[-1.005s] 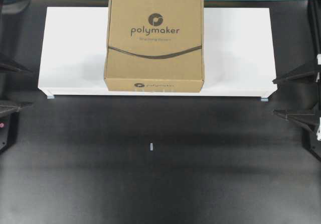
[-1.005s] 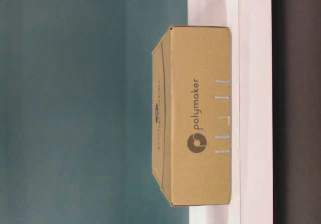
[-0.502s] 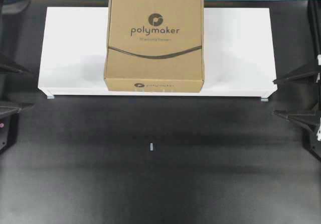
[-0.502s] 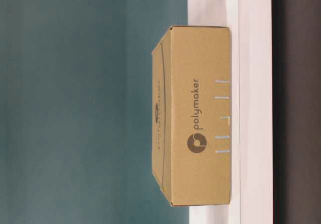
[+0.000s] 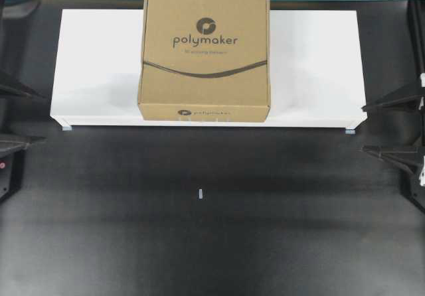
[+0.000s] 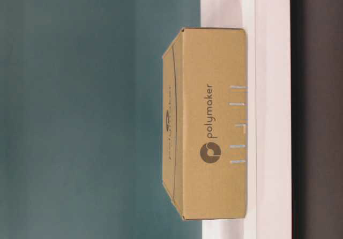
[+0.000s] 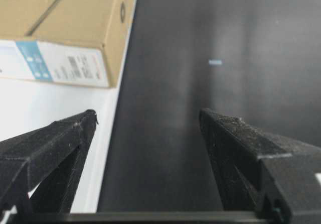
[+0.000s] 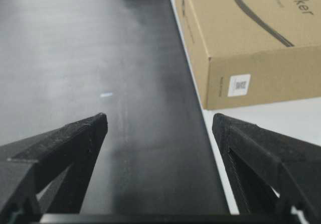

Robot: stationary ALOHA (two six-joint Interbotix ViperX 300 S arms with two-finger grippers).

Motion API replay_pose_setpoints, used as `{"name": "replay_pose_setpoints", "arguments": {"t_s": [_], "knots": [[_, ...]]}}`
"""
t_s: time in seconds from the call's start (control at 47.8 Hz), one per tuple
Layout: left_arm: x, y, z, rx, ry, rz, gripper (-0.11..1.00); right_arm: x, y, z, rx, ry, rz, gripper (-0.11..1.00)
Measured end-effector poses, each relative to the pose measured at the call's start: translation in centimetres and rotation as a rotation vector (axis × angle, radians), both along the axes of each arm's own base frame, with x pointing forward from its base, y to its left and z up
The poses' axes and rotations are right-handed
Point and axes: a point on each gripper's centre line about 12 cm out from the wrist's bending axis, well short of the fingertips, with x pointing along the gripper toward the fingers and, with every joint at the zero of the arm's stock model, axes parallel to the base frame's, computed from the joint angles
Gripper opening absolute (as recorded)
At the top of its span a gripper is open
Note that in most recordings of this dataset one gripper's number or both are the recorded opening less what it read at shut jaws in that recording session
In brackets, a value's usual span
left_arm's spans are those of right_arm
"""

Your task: Place the cardboard box on the stand after clamping it between your arms.

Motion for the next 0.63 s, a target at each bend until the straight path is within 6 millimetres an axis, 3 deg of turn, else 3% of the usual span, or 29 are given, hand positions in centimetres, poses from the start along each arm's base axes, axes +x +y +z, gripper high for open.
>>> {"name": "replay_pose_setpoints", "arguments": {"t_s": [0.628], "knots": [[0.31, -0.02, -0.16, 0.004, -0.063, -0.004, 0.80, 0.00, -0.04, 0.11, 0.008, -0.009, -0.004, 0.81]]}}
